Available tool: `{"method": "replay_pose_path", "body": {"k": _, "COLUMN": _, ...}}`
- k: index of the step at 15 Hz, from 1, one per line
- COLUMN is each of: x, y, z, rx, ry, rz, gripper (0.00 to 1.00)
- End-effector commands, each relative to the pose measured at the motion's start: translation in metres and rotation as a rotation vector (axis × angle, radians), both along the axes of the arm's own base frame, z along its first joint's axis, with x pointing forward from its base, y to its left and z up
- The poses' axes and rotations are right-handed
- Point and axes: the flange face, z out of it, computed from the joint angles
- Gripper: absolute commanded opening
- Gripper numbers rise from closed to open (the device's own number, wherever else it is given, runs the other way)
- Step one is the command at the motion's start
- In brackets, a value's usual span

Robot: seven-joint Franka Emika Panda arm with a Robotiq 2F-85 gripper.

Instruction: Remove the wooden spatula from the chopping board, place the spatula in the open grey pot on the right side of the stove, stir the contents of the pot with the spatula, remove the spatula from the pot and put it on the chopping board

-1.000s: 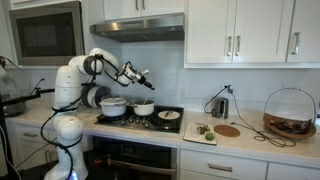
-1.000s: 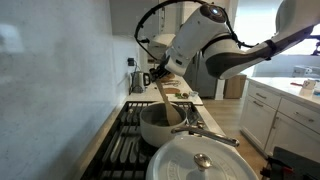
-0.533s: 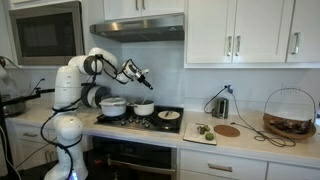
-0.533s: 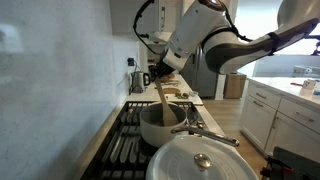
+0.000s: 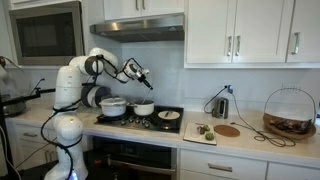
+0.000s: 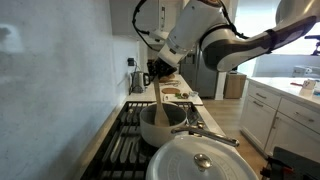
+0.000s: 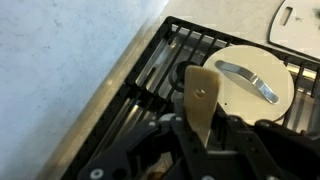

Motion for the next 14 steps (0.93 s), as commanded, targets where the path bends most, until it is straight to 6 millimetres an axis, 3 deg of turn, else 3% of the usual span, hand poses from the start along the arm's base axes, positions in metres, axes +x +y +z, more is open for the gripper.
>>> {"method": "replay_pose_path", "body": {"k": 1, "x": 0.0047, "y": 0.0139, "z": -0.0013, "rx": 0.110, "ry": -0.031, "rz": -0.101, "gripper": 0.07}}
{"method": "replay_pose_path", "body": {"k": 5, "x": 0.0098, "y": 0.0224, "z": -0.0072, "rx": 0.164, "ry": -0.094, "rz": -0.166, "gripper": 0.07}}
{"method": "replay_pose_path", "body": {"k": 9, "x": 0.0126, "y": 0.0193, "z": -0.0068, "rx": 0.083, "ry": -0.168, "rz": -0.166, "gripper": 0.07}}
{"method": "replay_pose_path", "body": {"k": 14, "x": 0.0091, "y": 0.0174, "z": -0.0061, "rx": -0.025, "ry": -0.106, "rz": -0.200, "gripper": 0.07}}
